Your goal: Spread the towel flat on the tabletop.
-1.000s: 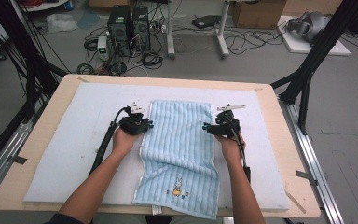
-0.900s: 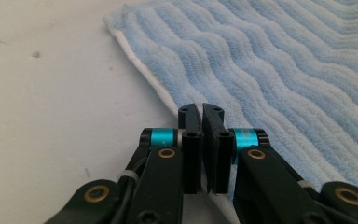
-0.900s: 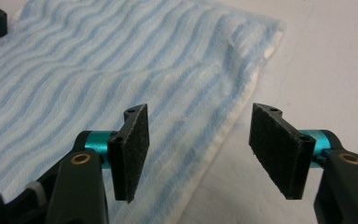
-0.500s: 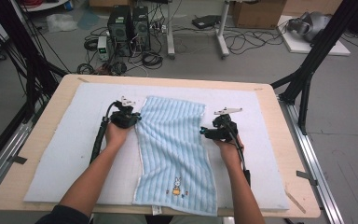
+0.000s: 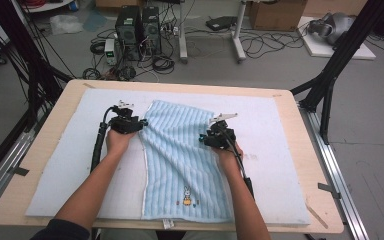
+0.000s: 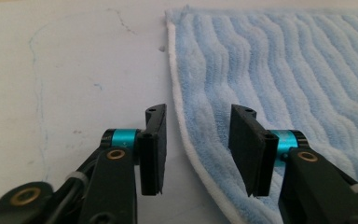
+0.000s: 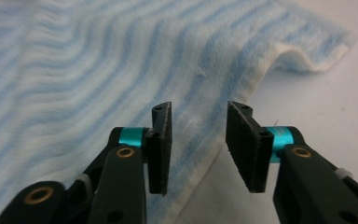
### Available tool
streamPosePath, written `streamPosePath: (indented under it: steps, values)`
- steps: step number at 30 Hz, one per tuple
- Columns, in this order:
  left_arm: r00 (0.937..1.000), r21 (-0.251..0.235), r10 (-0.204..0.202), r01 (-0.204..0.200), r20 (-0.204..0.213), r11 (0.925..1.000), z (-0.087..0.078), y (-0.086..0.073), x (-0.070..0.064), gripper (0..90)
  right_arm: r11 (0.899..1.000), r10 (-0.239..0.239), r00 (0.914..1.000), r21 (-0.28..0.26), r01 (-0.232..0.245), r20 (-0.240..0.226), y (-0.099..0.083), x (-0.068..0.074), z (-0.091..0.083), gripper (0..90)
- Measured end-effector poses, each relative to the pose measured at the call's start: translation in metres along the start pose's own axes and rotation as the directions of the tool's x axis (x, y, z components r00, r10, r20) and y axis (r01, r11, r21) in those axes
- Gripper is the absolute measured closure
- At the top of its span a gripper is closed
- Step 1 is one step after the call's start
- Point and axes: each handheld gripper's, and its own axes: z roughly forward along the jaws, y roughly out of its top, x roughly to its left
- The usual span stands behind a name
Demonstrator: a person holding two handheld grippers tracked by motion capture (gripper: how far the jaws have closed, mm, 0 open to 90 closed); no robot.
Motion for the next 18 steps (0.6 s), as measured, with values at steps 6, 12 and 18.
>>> streamPosePath:
  steps: [6, 12, 18]
  values:
    - [0.9998, -0.001, 0.005, -0.005, 0.022, 1.0, -0.009, -0.002, 0.001, 52.6, 0.998, -0.061, 0.9941, -0.002, 0.062, 0.089, 0.005, -0.002, 0.004, 87.3]
    - [0.9975, 0.014, 0.02, -0.021, 0.068, 0.9997, -0.011, -0.006, -0.006, 51.2, 0.999, 0.022, 0.9643, -0.032, -0.014, 0.264, 0.008, -0.022, 0.005, 87.0]
    - [0.9849, 0.058, 0.077, -0.087, 0.155, 0.9945, -0.013, -0.006, -0.023, 48.5, 0.996, 0.073, 0.9715, -0.057, -0.062, 0.225, 0.008, -0.025, 0.0, 67.4]
